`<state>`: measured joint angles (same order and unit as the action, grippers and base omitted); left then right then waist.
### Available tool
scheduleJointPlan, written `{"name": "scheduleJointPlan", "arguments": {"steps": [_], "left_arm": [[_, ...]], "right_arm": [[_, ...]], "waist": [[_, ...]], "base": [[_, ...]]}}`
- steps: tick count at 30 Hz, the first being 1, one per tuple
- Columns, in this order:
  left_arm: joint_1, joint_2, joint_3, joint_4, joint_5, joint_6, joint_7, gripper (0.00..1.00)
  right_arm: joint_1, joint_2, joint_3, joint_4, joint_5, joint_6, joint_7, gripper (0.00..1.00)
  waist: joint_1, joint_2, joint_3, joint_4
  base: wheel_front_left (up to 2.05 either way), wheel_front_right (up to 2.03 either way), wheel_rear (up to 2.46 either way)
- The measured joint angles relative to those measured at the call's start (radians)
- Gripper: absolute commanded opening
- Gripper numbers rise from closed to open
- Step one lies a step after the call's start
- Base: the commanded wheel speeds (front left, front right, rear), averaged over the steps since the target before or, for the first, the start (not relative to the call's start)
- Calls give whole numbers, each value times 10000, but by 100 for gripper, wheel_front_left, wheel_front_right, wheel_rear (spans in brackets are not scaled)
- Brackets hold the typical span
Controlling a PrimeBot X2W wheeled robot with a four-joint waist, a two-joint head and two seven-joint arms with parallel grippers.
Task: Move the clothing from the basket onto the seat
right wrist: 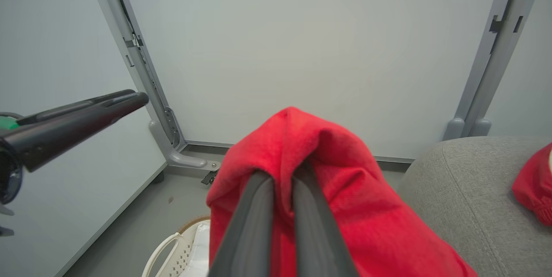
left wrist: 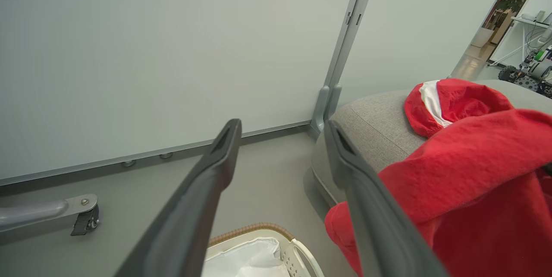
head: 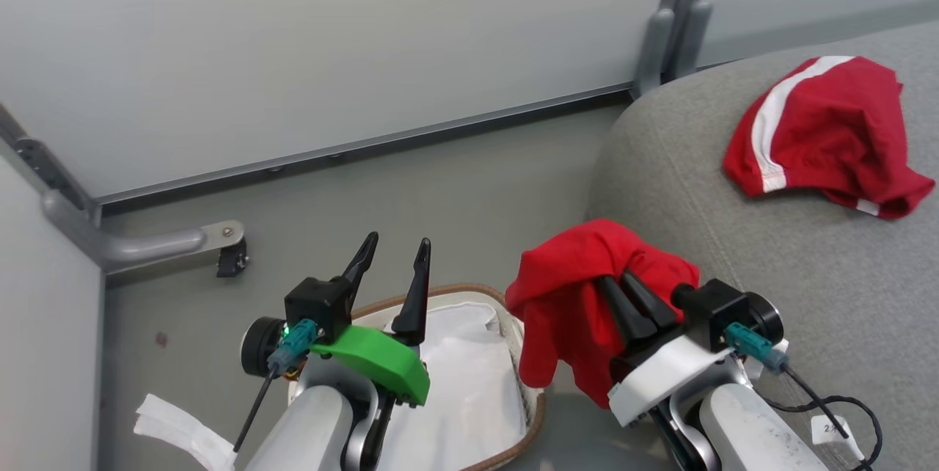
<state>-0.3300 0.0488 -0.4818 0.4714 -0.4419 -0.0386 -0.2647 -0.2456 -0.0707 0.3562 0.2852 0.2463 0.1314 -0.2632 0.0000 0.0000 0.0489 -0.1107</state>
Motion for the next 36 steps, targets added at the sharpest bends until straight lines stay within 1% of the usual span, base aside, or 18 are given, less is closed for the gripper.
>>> {"name": "scheduleJointPlan", "arguments": {"steps": [7,15,17,21,23,27,31,36], "left_arm": [[241,-4,349,4,267,-232,0,100],[231,-8,581,56,662,-364,-2,100],[225,-6,514,67,692,-422,0,100],[69,-17,245,144,734,-550,-2,100],[-69,-17,176,178,755,-583,-2,100],[-166,-15,-6,268,819,-663,-2,100],[-275,12,-13,186,1043,-683,-2,100],[-375,259,-119,-21,1361,-771,-2,100]], "right_arm": [[144,58,-399,-667,-107,0,0,0],[211,71,-706,-1204,-276,0,0,0],[251,50,-867,-1354,-291,0,0,0],[372,-50,-1521,-1887,-449,0,0,0],[382,-134,-1708,-2144,-594,0,0,0],[97,-598,-2096,-2372,-796,0,0,0],[-1144,-1524,-2257,-2316,-1106,0,0,0],[-2891,-2002,-3185,-1935,-1250,0,0,0]], "waist": [[0,0,161,-1254],[0,0,457,-2781],[0,0,532,-3120],[0,0,761,-3677],[0,0,930,-3825],[0,0,1324,-3998],[1,0,1741,-4080],[0,0,2333,-4051]], "base": [[0,0,0],[0,0,0],[0,0,0],[0,0,0],[0,0,0],[0,0,0],[0,0,0],[0,0,0]]}}
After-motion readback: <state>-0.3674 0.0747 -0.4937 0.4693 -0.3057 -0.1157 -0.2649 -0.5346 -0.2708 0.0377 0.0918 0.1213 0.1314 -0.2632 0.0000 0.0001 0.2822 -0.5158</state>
